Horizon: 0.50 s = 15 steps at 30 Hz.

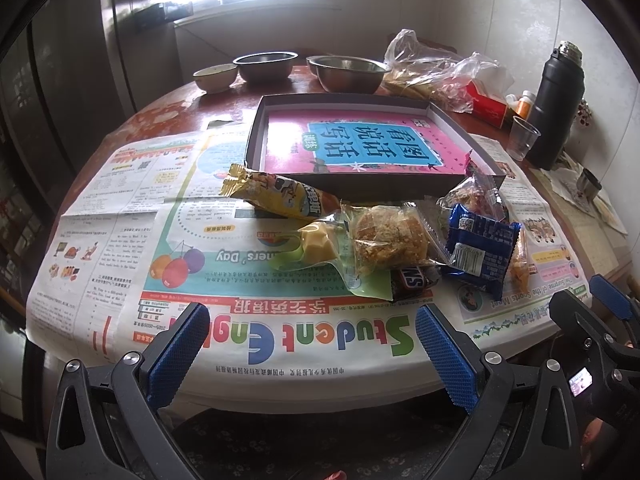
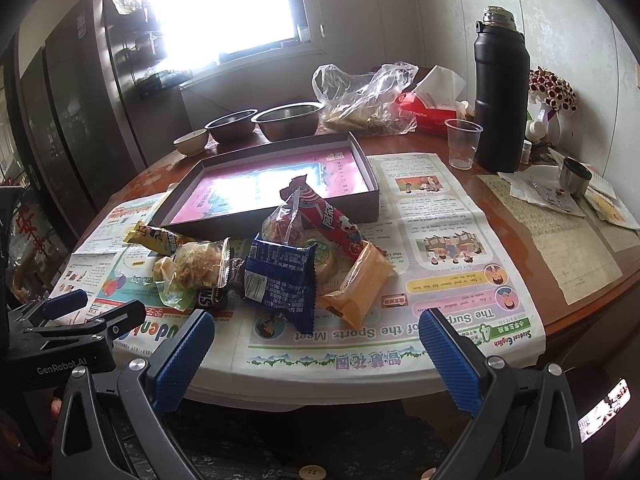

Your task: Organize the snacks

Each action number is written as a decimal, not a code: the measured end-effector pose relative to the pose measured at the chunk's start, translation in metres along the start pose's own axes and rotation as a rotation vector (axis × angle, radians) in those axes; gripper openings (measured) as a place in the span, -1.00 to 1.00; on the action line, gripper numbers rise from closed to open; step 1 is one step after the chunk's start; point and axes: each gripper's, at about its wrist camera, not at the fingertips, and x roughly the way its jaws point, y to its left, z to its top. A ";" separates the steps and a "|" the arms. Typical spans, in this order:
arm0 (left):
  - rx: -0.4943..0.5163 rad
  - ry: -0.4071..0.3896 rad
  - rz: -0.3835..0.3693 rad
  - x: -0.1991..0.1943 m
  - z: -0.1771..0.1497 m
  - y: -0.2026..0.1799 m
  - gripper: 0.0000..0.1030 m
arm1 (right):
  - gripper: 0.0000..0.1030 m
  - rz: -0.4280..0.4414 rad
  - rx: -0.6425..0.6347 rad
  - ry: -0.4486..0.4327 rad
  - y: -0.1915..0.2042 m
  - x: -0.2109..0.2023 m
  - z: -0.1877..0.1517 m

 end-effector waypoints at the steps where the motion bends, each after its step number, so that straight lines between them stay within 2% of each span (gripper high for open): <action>1: -0.001 0.001 -0.001 0.000 0.000 0.000 0.99 | 1.00 0.001 0.000 0.001 0.000 0.000 0.000; 15: -0.027 0.022 -0.022 0.009 0.002 0.013 0.99 | 1.00 0.006 0.008 0.021 0.000 0.007 -0.001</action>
